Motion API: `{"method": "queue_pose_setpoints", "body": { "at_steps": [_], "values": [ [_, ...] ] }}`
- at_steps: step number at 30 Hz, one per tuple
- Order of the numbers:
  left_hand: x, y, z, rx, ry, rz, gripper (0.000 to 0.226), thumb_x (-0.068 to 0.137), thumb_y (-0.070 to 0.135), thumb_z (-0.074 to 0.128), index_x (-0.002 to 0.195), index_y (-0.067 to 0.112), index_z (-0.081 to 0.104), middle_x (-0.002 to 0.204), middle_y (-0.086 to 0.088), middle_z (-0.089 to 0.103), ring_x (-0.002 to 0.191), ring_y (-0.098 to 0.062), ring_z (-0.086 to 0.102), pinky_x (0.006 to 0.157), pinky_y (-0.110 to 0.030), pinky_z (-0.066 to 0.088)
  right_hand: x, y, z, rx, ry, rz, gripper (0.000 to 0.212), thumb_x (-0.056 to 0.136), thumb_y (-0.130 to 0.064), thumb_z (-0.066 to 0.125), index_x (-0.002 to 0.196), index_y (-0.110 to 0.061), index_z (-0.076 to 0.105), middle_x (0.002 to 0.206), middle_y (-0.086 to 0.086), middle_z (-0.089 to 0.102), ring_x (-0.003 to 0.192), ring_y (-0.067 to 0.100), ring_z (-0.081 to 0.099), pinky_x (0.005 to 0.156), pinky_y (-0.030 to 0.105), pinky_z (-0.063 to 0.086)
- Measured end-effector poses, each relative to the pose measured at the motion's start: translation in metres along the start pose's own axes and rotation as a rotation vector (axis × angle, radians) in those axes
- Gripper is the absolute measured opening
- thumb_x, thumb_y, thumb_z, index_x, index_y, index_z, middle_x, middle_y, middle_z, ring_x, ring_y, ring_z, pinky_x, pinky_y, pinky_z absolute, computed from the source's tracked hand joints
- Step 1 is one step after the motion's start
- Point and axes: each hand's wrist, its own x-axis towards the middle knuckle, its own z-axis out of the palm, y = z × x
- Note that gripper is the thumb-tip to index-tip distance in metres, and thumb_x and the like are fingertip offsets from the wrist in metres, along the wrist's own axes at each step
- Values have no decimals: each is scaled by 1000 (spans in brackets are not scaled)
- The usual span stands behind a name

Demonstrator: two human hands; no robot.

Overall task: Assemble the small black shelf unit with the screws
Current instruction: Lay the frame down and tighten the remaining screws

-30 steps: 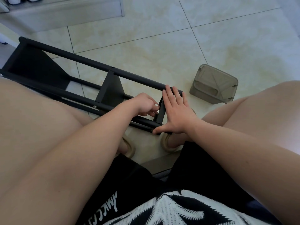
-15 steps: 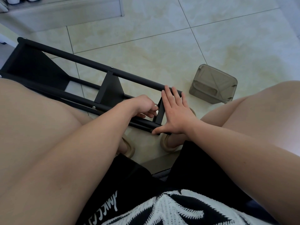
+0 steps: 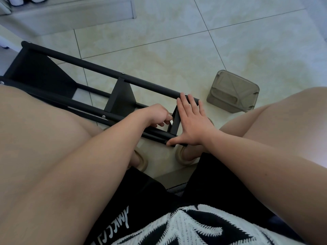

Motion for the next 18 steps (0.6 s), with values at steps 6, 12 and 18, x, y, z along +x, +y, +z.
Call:
{"method": "queue_pose_setpoints", "body": {
  "at_steps": [6, 12, 18],
  "values": [
    [0, -5, -4, 63, -5, 27, 18, 100, 22, 54, 90, 17, 67, 86, 8, 67, 80, -10, 60, 66, -28, 44, 1, 1, 0, -3, -3, 0, 157, 52, -103, 45, 158, -7, -17, 165, 9, -28, 152, 30, -27, 124, 53, -11],
    [0, -10, -9, 113, -10, 45, 18, 99, 21, 57, 84, 23, 67, 84, 9, 70, 79, -7, 62, 63, -27, 41, 1, 1, 1, -5, -3, -1, 158, 47, -105, 36, 158, -7, -17, 165, 9, -28, 152, 30, -27, 124, 53, -11],
    [-1, -12, -11, 167, -30, 70, 20, 98, 18, 58, 80, 22, 66, 81, 9, 69, 77, -8, 60, 67, -25, 42, 3, 3, 3, 0, -1, -5, 158, 45, -106, 31, 158, -7, -18, 165, 9, -28, 152, 29, -28, 124, 53, -12]
  ]
}}
